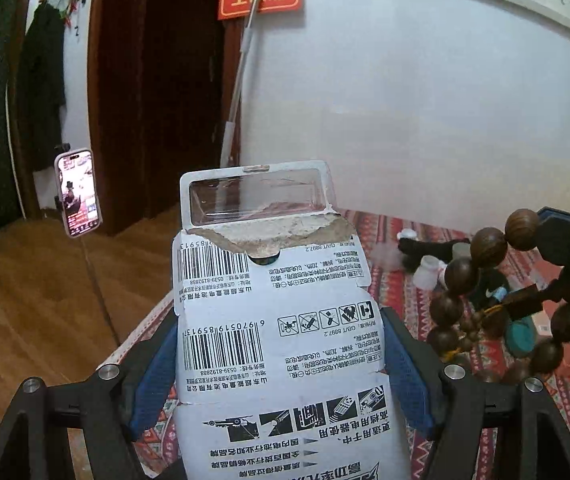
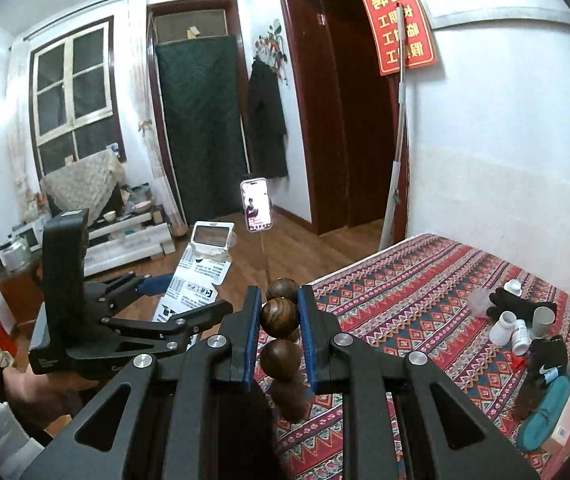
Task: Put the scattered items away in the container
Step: 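Carry the card and bracelet with both grippers over the pink box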
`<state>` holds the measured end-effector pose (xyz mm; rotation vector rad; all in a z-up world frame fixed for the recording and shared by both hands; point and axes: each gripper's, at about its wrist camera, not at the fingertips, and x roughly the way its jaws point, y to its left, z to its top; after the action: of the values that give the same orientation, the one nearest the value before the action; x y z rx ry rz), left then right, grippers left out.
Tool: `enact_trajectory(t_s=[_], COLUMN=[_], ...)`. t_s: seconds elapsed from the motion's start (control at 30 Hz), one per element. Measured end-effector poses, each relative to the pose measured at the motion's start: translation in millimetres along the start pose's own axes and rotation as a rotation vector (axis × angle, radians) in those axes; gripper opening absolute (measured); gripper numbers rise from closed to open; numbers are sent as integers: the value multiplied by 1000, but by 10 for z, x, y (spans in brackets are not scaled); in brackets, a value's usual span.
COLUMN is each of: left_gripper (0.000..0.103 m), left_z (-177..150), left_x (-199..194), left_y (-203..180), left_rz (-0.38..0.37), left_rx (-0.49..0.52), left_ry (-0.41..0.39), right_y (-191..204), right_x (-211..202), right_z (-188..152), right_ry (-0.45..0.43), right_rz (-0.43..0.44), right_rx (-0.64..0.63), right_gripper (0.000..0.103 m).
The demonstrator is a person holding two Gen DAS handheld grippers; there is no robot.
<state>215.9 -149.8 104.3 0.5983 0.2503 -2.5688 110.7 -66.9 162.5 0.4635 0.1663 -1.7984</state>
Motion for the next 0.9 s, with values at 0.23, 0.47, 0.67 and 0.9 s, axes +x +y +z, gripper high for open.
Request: enact_trajectory(t_s=[0.23, 0.47, 0.67, 0.9], left_gripper=[78, 78, 78, 79], left_z=[128, 383, 581, 646], left_x=[85, 378, 610, 996], left_y=[-348, -1223, -2454, -4036], left_rz=[-65, -274, -555, -799], left_rx=[69, 166, 266, 359], left_ry=[-5, -19, -19, 60], right_y=[-177, -688, -1251, -2049], right_x=[-192, -891, -1778, -2763], right_z=[-79, -260, -465, -781], right_ry=[-6, -69, -127, -165], right_rz=[-46, -228, -488, -781], right_rx=[28, 109, 178, 281], right_gripper=[20, 20, 20, 20])
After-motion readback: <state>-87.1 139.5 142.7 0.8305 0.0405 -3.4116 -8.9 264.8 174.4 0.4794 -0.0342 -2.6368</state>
